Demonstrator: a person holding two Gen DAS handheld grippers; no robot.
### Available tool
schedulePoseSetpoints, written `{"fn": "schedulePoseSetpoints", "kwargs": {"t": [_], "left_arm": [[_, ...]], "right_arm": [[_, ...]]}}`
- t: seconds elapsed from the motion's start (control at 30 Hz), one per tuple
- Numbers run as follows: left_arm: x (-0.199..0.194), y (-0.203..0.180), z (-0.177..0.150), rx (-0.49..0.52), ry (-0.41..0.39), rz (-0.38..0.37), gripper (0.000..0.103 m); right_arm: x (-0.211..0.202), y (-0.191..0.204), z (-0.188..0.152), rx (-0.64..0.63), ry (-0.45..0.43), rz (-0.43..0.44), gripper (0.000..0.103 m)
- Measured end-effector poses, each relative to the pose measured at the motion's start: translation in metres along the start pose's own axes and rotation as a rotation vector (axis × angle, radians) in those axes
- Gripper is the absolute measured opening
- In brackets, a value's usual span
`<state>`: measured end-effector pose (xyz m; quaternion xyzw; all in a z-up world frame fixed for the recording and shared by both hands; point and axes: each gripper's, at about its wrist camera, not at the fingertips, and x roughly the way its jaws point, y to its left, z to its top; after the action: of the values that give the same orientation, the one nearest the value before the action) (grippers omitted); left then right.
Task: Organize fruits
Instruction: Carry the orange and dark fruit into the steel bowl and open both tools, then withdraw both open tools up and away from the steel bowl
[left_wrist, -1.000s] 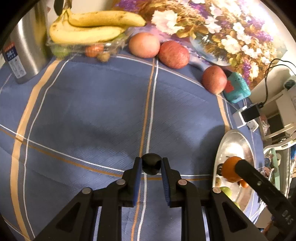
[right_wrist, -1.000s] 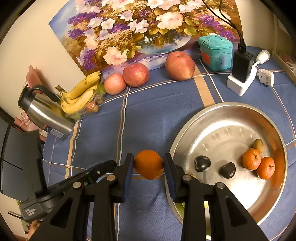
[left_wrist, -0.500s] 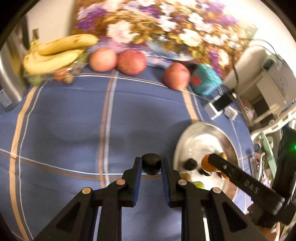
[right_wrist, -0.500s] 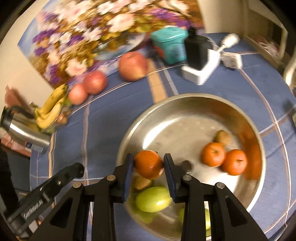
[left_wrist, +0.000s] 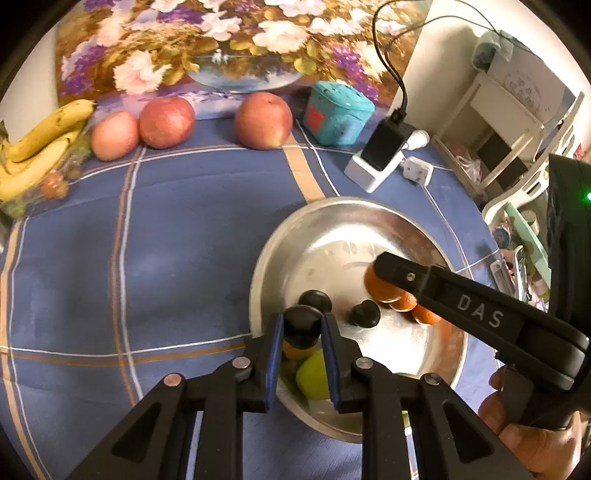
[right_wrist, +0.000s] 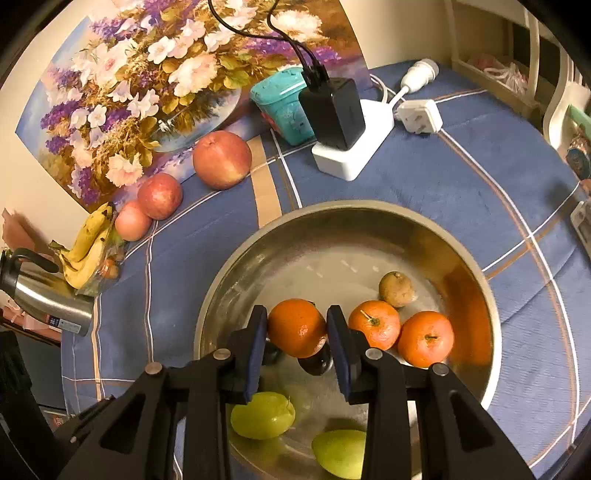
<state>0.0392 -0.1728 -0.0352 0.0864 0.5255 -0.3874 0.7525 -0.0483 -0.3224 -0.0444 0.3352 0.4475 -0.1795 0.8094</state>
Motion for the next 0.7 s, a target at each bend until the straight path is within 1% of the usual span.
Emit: {"fn": "schedulePoseSetpoints", "kwargs": {"t": [0.07, 0.3, 0.57, 0.7], "left_arm": [[0.004, 0.001, -0.001, -0.003, 0.004, -0.002, 0.023], [0.006, 0.003, 0.002, -0.002, -0.023, -0.005, 0.023], [0.013, 0.003, 0.002, -0.001, -0.009, 0.008, 0.023], [0.012, 0.002, 0.002, 0.007, -0.013, 0.011, 0.023]], "right_arm": [[0.005, -0.002, -0.001, 0.01, 0.006, 0.0, 0.035], [0.012, -0.004, -0.001, 0.018, 0.0, 0.009, 0.035], [0.015, -0.005, -0.002, 0.017, 0.008, 0.0, 0.035], [0.012, -0.004, 0.0, 0.014, -0.005, 0.006, 0.035]]}}
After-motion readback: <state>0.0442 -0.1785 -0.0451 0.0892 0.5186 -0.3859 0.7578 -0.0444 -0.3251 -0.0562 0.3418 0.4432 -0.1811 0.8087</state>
